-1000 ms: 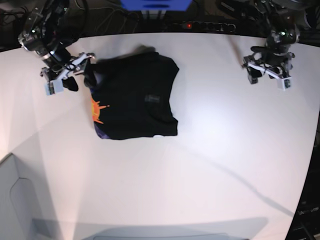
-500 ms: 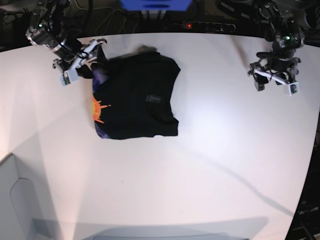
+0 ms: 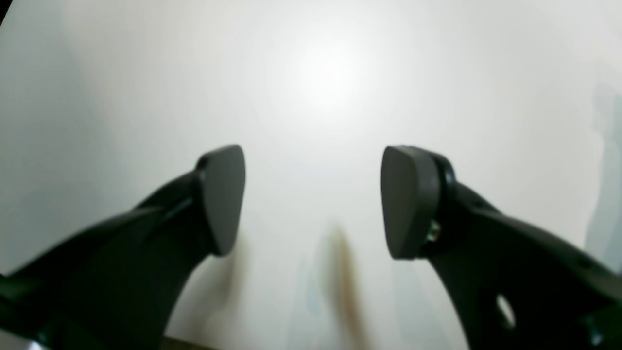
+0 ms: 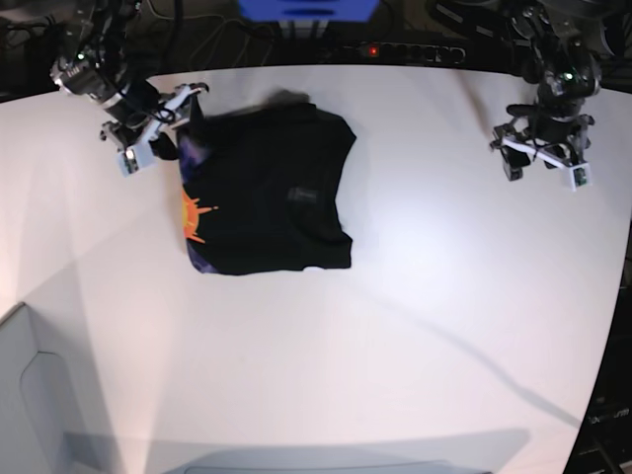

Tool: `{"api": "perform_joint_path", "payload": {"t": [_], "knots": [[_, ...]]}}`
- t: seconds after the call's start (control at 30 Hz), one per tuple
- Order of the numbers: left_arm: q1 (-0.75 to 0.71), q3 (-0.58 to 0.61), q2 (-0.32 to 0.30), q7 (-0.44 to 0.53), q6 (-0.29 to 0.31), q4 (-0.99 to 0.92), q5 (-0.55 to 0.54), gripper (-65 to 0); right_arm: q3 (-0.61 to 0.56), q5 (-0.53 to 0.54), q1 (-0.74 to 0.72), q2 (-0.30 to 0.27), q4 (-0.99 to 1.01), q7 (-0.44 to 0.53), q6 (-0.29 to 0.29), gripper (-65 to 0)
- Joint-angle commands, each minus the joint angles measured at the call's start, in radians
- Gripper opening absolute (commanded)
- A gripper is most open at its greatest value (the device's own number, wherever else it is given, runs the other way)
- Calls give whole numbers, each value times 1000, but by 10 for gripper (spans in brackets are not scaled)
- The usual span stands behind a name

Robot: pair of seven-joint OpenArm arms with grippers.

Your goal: Fold the T-shirt properly

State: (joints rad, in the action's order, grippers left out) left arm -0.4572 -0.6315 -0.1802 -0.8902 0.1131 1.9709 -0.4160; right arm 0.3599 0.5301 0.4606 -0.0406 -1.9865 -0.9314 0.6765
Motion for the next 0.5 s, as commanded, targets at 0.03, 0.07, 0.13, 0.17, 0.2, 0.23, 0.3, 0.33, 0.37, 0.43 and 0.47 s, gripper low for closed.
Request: {"api": "perform_joint_path", "payload": {"t": [0.03, 0.07, 0.13, 0.17, 0.2, 0.23, 0.3, 0.33, 0.37, 0.43, 0.47], "knots": [[-5, -4, -9, 13, 0, 15, -5, -227, 3, -52, -20, 6, -4, 19, 22, -273], [-7, -4, -9, 13, 0, 15, -5, -227, 4, -80, -30, 14, -1, 19, 22, -273], [-8, -6, -9, 13, 0, 15, -5, -227, 4, -129, -43, 26, -1, 19, 22, -273], [-10, -8, -9, 13, 0, 15, -5, -227, 4, -153, -49, 26, -1, 19, 22, -273], [-10, -9, -9, 13, 0, 15, -5, -227, 0, -175, -53, 28, -1, 19, 22, -274], [-10, -11, -9, 13, 0, 15, -5, -227, 0, -186, -53, 28, -1, 19, 22, -278], [-10, -12, -9, 13, 0, 15, -5, -227, 0, -190, -55, 29, -1, 19, 22, -316], [-10, -12, -9, 13, 0, 15, -5, -227, -2, -190, -55, 31, -3, 19, 22, -355], [-10, -12, -9, 13, 0, 15, -5, -227, 1, -190, -56, 31, -4, 19, 22, -409], [-12, -12, -9, 13, 0, 15, -5, -227, 1, -190, -55, 31, -6, 19, 22, -536], [-12, -12, -9, 13, 0, 15, -5, -227, 0, -190, -53, 31, -9, 19, 22, -590]]}}
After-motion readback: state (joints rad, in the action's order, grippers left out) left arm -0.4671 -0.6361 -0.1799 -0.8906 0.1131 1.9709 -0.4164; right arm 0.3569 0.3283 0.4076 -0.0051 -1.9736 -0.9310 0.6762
